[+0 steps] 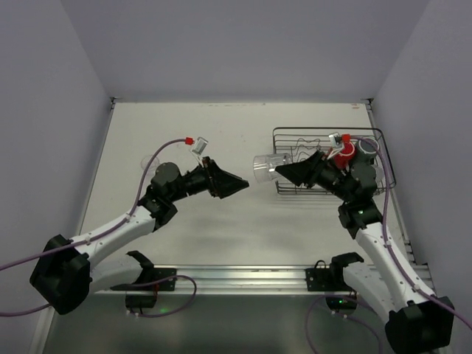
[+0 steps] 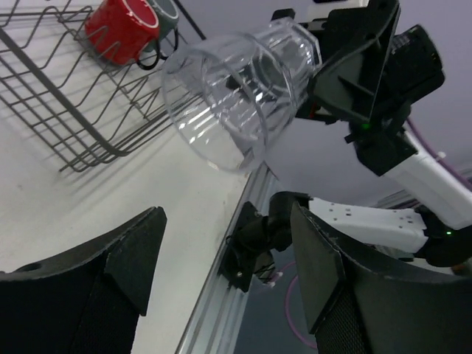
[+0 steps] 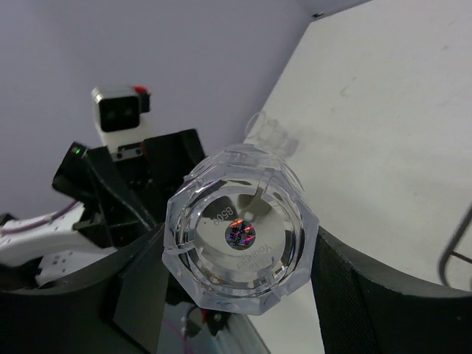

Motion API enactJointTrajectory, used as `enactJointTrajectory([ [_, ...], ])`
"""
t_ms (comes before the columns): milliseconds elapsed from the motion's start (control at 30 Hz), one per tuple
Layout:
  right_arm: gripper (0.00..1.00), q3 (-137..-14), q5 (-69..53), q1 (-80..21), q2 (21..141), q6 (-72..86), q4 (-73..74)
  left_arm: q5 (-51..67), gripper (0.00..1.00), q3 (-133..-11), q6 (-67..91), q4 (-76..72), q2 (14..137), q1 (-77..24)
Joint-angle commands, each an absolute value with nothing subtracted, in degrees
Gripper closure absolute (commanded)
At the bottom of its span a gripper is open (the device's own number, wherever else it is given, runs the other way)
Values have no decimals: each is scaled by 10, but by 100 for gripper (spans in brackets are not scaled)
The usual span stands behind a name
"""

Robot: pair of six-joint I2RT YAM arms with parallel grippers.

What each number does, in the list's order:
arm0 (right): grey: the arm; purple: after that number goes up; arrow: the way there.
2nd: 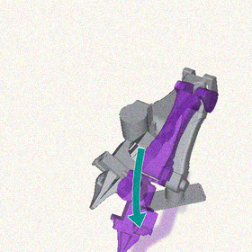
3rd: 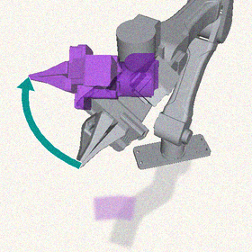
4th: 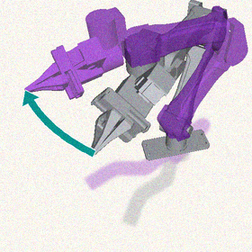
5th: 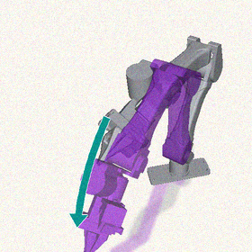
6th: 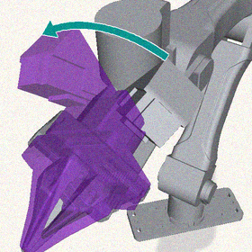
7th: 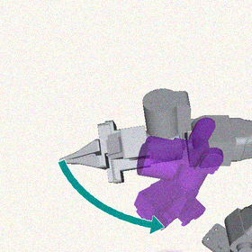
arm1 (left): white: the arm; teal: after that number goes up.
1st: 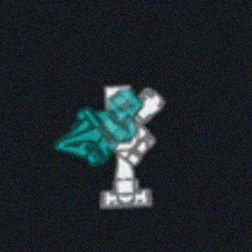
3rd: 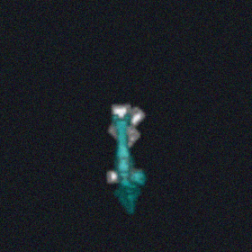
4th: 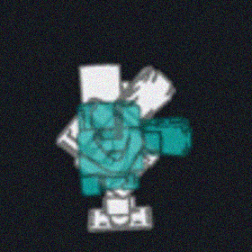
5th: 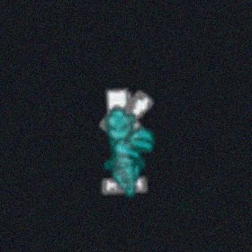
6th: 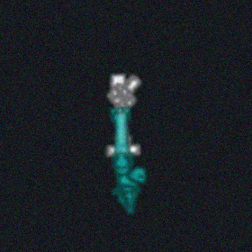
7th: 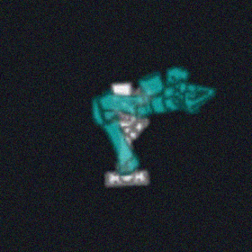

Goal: Unload the cups from the dish rack

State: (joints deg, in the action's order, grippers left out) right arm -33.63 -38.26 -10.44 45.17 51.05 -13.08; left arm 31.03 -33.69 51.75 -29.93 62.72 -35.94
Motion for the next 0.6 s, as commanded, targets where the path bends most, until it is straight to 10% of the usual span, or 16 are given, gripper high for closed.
enactJointTrajectory([
  [0, 60, -327, -435, -148, 475, 575, -271, 325, 27, -337, 569, -436, 645, -373],
  [300, 60, -294, -429, -193, 547, 608, -359, 318, 46, -340, 577, -474, 674, -391],
  [567, 54, -283, -437, -223, 601, 649, -435, 289, 100, -337, 558, -476, 669, -392],
])
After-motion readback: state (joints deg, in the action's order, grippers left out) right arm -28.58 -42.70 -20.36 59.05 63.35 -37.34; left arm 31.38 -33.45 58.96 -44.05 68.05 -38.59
